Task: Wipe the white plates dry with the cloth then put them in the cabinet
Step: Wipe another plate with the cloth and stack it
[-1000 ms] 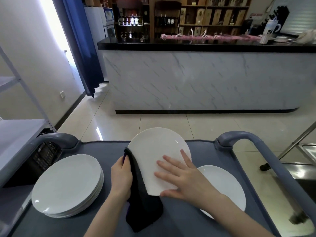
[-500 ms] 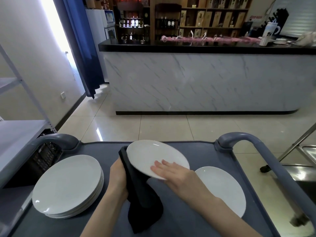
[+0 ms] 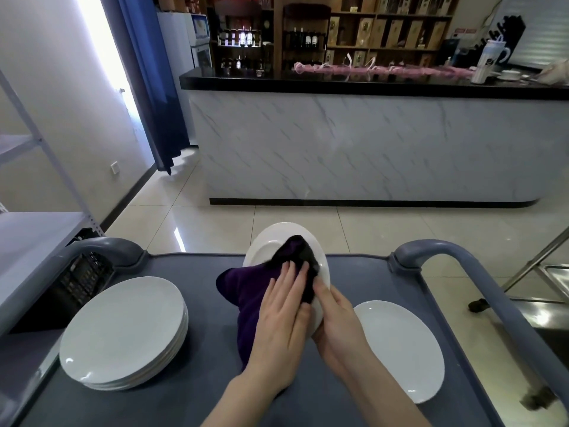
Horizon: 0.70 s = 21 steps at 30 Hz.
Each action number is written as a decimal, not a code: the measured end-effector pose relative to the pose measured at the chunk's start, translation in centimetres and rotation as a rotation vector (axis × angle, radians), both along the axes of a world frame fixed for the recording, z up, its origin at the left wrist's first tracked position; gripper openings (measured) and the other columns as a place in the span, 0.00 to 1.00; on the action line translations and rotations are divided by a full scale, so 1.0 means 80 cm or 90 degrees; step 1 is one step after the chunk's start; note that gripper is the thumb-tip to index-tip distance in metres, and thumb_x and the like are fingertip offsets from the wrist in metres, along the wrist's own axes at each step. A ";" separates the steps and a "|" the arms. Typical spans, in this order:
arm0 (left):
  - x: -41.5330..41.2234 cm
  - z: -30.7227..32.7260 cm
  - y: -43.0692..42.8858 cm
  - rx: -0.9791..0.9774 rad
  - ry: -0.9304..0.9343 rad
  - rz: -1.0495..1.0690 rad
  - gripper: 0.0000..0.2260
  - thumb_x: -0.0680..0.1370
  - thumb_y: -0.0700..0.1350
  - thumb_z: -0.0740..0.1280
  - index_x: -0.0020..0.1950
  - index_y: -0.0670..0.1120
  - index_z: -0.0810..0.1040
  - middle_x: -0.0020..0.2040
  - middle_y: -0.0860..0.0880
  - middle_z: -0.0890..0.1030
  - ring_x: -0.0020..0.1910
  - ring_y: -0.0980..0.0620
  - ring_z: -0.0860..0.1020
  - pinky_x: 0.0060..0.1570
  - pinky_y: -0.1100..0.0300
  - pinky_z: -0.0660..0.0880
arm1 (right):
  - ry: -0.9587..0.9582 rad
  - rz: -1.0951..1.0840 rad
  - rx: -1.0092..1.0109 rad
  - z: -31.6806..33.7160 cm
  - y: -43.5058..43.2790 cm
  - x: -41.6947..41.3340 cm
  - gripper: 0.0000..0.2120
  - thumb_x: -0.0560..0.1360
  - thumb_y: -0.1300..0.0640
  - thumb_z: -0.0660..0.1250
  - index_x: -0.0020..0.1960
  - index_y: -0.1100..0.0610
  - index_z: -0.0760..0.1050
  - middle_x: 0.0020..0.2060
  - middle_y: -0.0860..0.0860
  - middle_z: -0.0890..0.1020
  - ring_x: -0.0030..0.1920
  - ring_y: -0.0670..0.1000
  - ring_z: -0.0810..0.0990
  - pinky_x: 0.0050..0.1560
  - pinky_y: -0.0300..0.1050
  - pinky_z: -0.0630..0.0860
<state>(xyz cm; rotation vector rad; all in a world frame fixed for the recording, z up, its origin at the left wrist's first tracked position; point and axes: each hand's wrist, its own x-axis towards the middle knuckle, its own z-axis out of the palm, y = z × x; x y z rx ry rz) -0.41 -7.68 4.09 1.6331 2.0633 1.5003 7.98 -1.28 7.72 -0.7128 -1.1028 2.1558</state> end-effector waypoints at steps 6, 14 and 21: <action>-0.034 0.002 0.014 -0.102 0.039 -0.038 0.22 0.81 0.51 0.48 0.74 0.66 0.53 0.77 0.65 0.51 0.77 0.66 0.46 0.77 0.54 0.39 | -0.018 -0.038 -0.026 -0.009 0.001 0.013 0.18 0.76 0.48 0.64 0.58 0.56 0.83 0.58 0.57 0.84 0.60 0.55 0.82 0.54 0.46 0.81; -0.049 -0.020 0.007 -0.138 -0.055 0.000 0.22 0.82 0.50 0.51 0.75 0.65 0.51 0.76 0.67 0.48 0.77 0.67 0.43 0.78 0.57 0.45 | -0.020 -0.090 -0.033 -0.013 0.017 0.030 0.21 0.74 0.49 0.66 0.57 0.63 0.82 0.56 0.60 0.84 0.59 0.56 0.83 0.51 0.45 0.82; 0.034 -0.047 -0.022 -0.188 -0.026 -0.057 0.24 0.81 0.51 0.50 0.75 0.64 0.45 0.76 0.66 0.47 0.74 0.71 0.38 0.75 0.63 0.35 | -0.001 -0.129 -0.071 -0.006 0.029 0.030 0.23 0.74 0.46 0.66 0.61 0.62 0.79 0.57 0.59 0.84 0.58 0.56 0.83 0.50 0.45 0.82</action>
